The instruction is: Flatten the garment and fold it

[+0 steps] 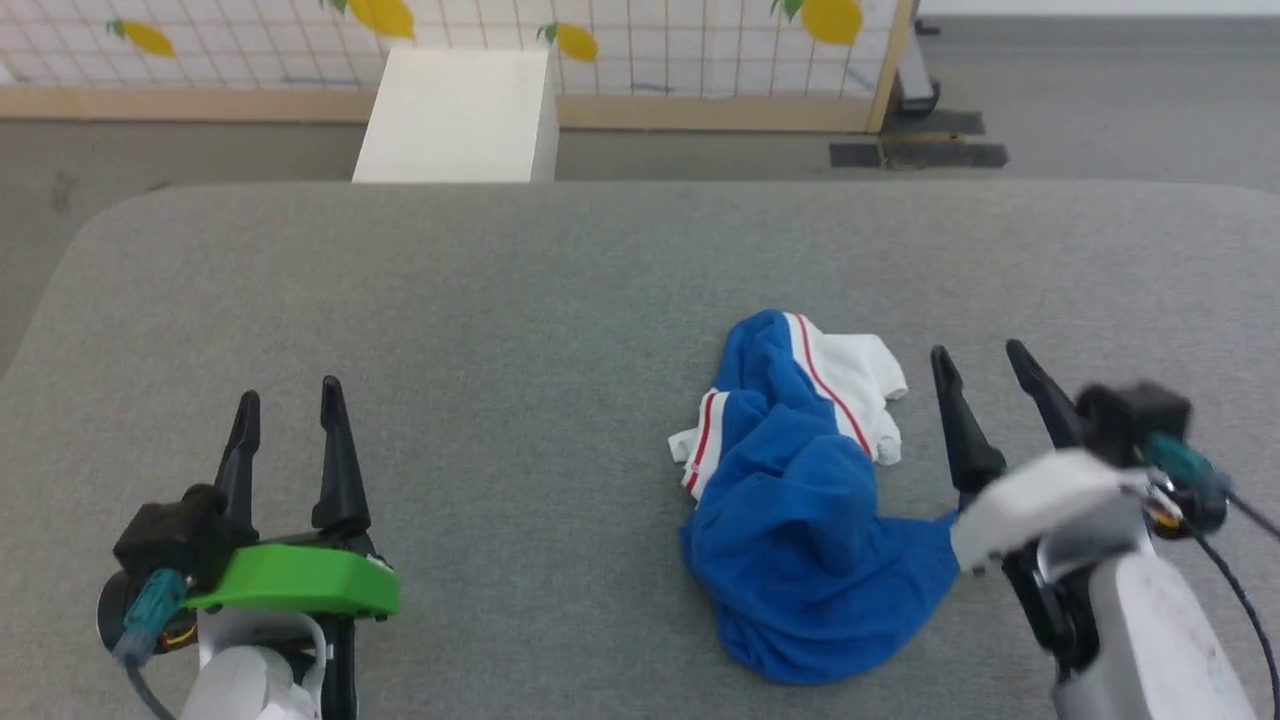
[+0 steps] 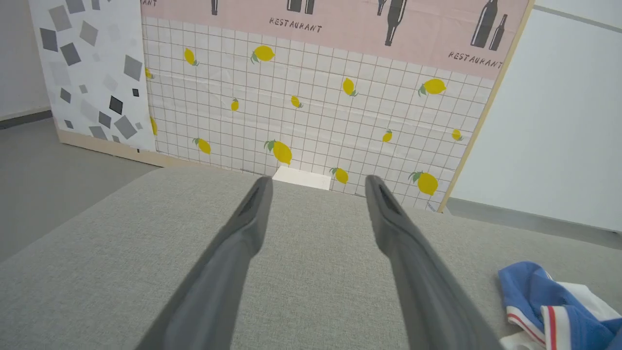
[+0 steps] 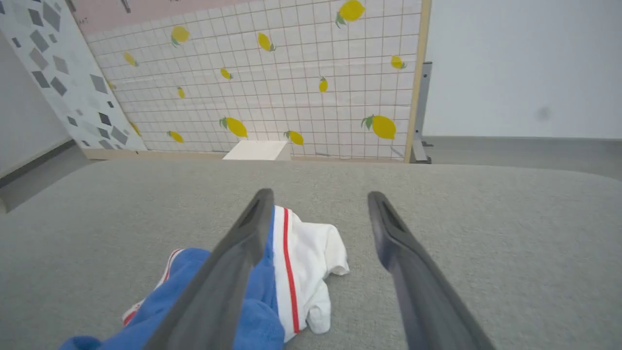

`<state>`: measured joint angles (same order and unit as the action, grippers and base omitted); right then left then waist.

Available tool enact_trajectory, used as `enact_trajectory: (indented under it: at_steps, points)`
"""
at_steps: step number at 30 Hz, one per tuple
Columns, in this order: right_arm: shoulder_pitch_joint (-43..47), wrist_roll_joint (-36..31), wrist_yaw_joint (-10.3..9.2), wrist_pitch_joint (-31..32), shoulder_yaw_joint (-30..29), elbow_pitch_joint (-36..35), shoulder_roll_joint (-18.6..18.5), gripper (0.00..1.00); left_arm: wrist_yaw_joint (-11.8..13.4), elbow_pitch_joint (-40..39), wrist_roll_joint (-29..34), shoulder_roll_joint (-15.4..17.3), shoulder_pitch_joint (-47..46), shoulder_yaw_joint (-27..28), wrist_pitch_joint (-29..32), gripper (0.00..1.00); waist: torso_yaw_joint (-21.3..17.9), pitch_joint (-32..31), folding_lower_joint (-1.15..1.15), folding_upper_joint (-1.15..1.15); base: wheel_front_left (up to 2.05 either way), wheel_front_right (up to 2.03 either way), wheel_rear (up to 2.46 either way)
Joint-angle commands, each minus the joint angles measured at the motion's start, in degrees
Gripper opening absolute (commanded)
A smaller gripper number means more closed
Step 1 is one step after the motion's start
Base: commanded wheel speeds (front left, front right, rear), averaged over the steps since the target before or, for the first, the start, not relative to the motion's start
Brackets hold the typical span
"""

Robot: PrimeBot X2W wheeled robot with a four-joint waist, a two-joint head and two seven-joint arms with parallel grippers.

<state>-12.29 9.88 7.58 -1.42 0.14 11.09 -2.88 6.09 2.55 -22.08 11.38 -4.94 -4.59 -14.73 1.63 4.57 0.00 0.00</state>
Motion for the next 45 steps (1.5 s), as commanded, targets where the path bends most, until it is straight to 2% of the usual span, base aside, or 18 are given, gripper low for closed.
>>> enact_trajectory:
  at_steps: [1, 9, 14, 17, 18, 20, 22, 26, 29, 31, 36, 39, 42, 43, 44, 45]
  points:
    - [-2.29, -0.88, -0.09, 2.64, -0.08, 2.37, 0.01, 1.0, -0.96, -0.86, 1.27, -1.17, 1.09, 1.31, -0.25, 1.0, 1.98, 2.19, 0.0, 0.0, 0.0, 0.0, 0.0]
    - [-14.92, -2.65, -0.09, 20.16, -1.95, 19.28, 0.01, 1.0, -5.95, -3.14, 6.47, -6.97, 1.12, 6.45, -0.26, 1.0, 5.62, 6.26, 0.0, 0.0, 0.0, 0.0, 0.0]
    - [-19.24, -7.39, -0.09, 31.36, -3.08, 26.24, 0.01, 1.0, -8.28, -1.86, 7.26, -8.12, -0.19, 7.85, -0.26, 1.0, 7.06, 7.61, 0.0, 0.0, 0.0, 0.0, 0.0]
    - [-20.07, -8.05, -0.09, 36.18, -2.91, 28.24, 0.01, 1.0, -9.11, -1.14, 7.53, -8.37, -0.69, 8.25, -0.27, 1.0, 7.55, 7.74, 0.0, 0.0, 0.0, 0.0, 0.0]
    - [-20.0, -7.88, -0.09, 37.15, -2.92, 28.55, 0.01, 0.49, -9.25, -0.97, 7.64, -8.41, -0.66, 8.25, -0.27, 1.0, 7.61, 7.57, 0.0, 0.0, 0.0, 0.0, 0.0]
    - [-19.68, -6.75, -0.09, 36.23, -2.57, 27.67, 0.01, 0.0, -9.36, -0.66, 7.56, -8.45, -0.34, 8.25, -0.27, 1.0, 7.48, 7.04, 0.0, 0.0, 0.0, 0.0, 0.0]
    - [-19.04, -5.17, -0.09, 31.32, -2.85, 25.35, 0.01, 0.0, -9.28, -0.28, 7.22, -8.47, 0.1, 8.11, -0.27, 1.0, 7.09, 6.25, 0.0, 0.0, 0.0, 0.0, 0.0]
    - [-16.64, -2.54, -0.09, 17.21, -4.28, 19.72, 0.01, 0.0, -9.3, 0.45, 7.43, -8.48, 1.16, 8.15, -0.27, 1.0, 5.69, 3.82, 0.0, 0.0, 0.0, 0.0, 0.0]
    - [-13.46, -2.86, -0.09, 8.58, -8.47, 15.49, 0.01, 0.0, -9.26, 0.54, 7.85, -8.49, 2.5, 8.1, -0.27, 1.0, 4.39, 1.49, 0.0, 0.0, 0.0, 0.0, 0.0]
    - [-10.88, -3.5, -0.09, 5.52, -12.52, 13.12, 0.01, 0.0, -9.39, 0.74, 8.12, -8.49, 3.31, 8.16, -0.27, 1.0, 3.49, -0.01, 0.0, 0.0, 0.0, 0.0, 0.0]
    - [-3.96, -5.73, -0.09, 4.73, -24.24, 8.42, 0.01, 0.0, -9.52, 0.98, 8.82, -8.49, 4.83, 7.85, -0.27, 1.0, 1.74, -2.47, 0.0, 0.0, 0.0, 0.0, 0.0]
    - [-0.21, -7.34, -0.09, 7.96, -31.77, 7.64, 0.01, 0.0, -9.72, 1.21, 8.84, -8.49, 5.17, 7.54, -0.27, 1.0, 1.04, -3.0, 0.0, 0.0, 0.0, 0.0, 0.0]
    - [2.6, -8.52, -0.09, 13.17, -36.44, 9.35, 0.01, 0.0, -9.72, 1.4, 8.73, -8.49, 5.44, 6.82, -0.27, 1.0, 0.66, -3.27, 0.0, 0.0, 0.0, 0.0, 0.0]
    - [3.43, -8.83, -0.09, 15.28, -37.33, 10.2, 0.01, 0.34, -9.7, 1.49, 8.65, -8.49, 5.56, 6.65, -0.27, 1.0, 0.52, -3.34, 0.0, 0.0, 0.0, 0.0, 0.0]
    - [4.0, -9.02, -0.09, 16.58, -37.76, 10.65, 0.01, 0.51, -9.68, 1.59, 8.61, -8.49, 5.66, 6.53, -0.27, 1.0, 0.43, -3.38, 0.0, 0.0, 0.0, 0.0, 0.0]
    - [4.49, -8.97, -0.09, 17.75, -37.96, 10.97, 0.01, 1.0, -9.63, 1.72, 8.52, -8.49, 5.78, 6.42, -0.27, 1.0, 0.31, -3.38, 0.0, 0.0, 0.0, 0.0, 0.0]
